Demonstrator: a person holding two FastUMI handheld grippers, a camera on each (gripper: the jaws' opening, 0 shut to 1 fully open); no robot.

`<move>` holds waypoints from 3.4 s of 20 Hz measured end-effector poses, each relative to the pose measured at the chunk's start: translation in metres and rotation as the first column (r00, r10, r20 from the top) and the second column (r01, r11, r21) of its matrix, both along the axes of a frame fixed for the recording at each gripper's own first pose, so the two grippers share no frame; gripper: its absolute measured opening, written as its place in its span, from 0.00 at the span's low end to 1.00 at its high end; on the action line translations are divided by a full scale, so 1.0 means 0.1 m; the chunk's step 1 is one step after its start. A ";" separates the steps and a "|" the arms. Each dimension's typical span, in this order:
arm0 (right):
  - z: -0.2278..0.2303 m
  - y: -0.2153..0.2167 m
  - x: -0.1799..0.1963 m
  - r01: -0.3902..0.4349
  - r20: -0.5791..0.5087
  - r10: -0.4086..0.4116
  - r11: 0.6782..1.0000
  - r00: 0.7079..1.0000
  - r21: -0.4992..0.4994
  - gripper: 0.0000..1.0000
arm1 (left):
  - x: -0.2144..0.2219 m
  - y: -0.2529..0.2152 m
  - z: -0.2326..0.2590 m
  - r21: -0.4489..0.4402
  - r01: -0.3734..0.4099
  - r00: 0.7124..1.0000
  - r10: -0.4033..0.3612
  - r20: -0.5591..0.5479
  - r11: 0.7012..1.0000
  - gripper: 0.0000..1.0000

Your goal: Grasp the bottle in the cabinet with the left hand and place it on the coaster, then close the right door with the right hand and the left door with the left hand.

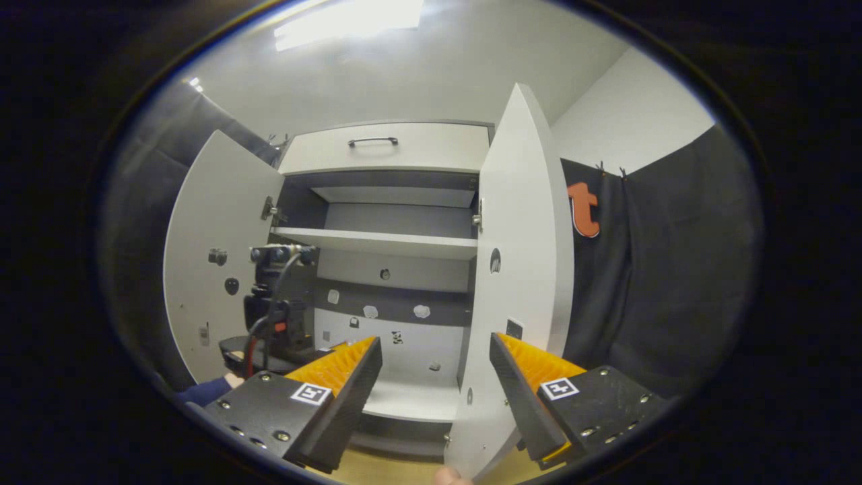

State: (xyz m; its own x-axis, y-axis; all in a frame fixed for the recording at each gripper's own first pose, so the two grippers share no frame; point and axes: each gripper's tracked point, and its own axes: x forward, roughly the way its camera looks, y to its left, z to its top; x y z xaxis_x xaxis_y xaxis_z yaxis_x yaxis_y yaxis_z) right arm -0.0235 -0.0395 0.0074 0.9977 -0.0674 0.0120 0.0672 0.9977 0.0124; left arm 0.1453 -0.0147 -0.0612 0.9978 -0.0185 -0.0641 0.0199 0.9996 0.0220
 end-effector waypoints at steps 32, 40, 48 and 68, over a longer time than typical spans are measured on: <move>0.10 -0.02 -0.38 -0.051 0.024 0.050 0.996 0.998 0.068 0.97 | -0.38 -0.27 -0.45 0.023 0.079 0.992 -0.076 -0.101 0.997 0.44; 0.11 0.31 -0.52 -0.178 0.028 0.177 0.980 0.984 0.087 0.97 | -1.22 -0.01 -1.07 -0.024 0.073 0.980 -0.076 -0.186 0.997 0.44; 0.13 0.54 -0.59 -0.269 0.035 0.267 0.958 0.963 0.102 0.97 | -1.85 0.22 -2.14 -0.130 0.024 0.938 -0.067 -0.339 0.991 0.45; 0.05 0.36 -0.49 -0.237 0.009 0.238 0.967 0.971 0.097 0.97 | -2.50 0.05 -3.68 -0.135 0.071 0.851 -0.131 -0.508 0.988 0.45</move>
State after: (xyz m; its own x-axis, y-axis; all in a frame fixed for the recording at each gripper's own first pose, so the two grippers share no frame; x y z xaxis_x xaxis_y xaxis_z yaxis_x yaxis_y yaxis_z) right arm -0.0729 -0.0030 0.0128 0.9852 0.1707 0.0140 -0.1712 0.9792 0.1093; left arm -0.1048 -0.0099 -0.4291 0.8149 -0.1536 -0.5589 0.0991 0.9870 -0.1268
